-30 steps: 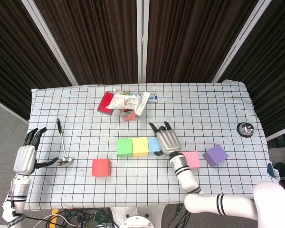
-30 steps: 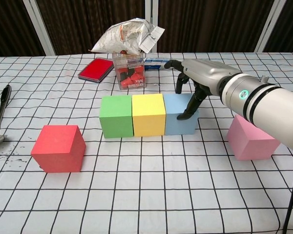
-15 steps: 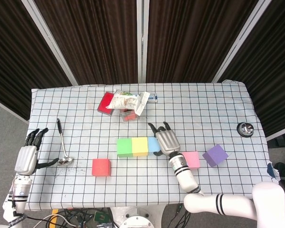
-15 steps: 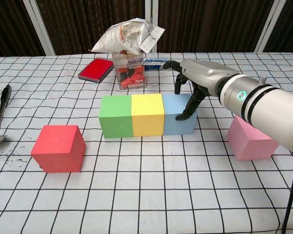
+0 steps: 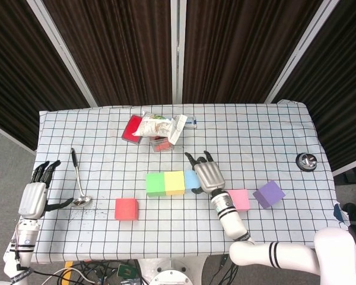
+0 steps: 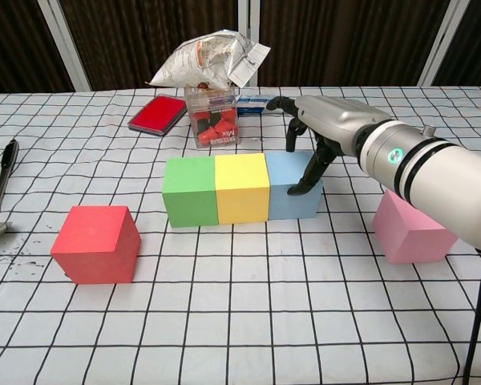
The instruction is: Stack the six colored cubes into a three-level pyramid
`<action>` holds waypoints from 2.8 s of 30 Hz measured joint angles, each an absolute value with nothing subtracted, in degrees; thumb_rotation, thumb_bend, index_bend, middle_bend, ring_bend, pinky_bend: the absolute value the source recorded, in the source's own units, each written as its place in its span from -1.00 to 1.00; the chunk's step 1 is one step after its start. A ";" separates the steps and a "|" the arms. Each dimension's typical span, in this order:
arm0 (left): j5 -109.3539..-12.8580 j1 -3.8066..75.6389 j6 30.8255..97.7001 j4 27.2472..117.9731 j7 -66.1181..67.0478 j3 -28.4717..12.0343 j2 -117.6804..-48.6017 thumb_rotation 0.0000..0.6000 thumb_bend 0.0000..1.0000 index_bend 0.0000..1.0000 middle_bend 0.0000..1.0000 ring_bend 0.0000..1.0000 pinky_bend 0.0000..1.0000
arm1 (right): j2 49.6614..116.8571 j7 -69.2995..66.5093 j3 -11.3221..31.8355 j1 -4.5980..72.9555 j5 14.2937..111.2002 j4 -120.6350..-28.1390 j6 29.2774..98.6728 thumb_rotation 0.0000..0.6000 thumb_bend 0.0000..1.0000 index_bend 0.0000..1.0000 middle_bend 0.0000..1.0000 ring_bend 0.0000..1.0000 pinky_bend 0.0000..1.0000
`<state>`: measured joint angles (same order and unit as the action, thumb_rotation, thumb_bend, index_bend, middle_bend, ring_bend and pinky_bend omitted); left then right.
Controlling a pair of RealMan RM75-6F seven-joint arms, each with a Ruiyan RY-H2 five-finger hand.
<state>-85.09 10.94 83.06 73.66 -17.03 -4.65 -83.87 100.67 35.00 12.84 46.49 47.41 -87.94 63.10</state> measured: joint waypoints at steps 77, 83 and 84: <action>-86.84 11.50 83.50 79.08 -16.34 -4.31 -81.02 1.00 -1.00 -0.87 -0.76 -1.00 -1.00 | 73.66 26.13 9.67 35.71 58.41 -112.81 69.27 1.00 -1.00 -1.00 -0.58 -1.00 -1.00; -86.29 11.69 83.06 79.86 -15.35 -4.48 -80.88 1.00 -1.00 -0.87 -0.76 -1.00 -1.00 | 68.40 26.10 2.46 31.36 62.58 -114.40 68.48 1.00 -1.00 -1.00 -0.54 -1.00 -1.00; -86.16 11.70 82.97 79.98 -15.26 -4.52 -80.85 1.00 -1.00 -0.87 -0.76 -1.00 -1.00 | 68.34 25.50 1.35 30.36 63.98 -114.05 68.59 1.00 -1.00 -1.00 -0.54 -1.00 -1.00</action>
<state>-86.16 11.70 82.97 79.98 -15.26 -4.52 -80.85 68.34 25.50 1.35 30.36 63.98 -114.05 68.59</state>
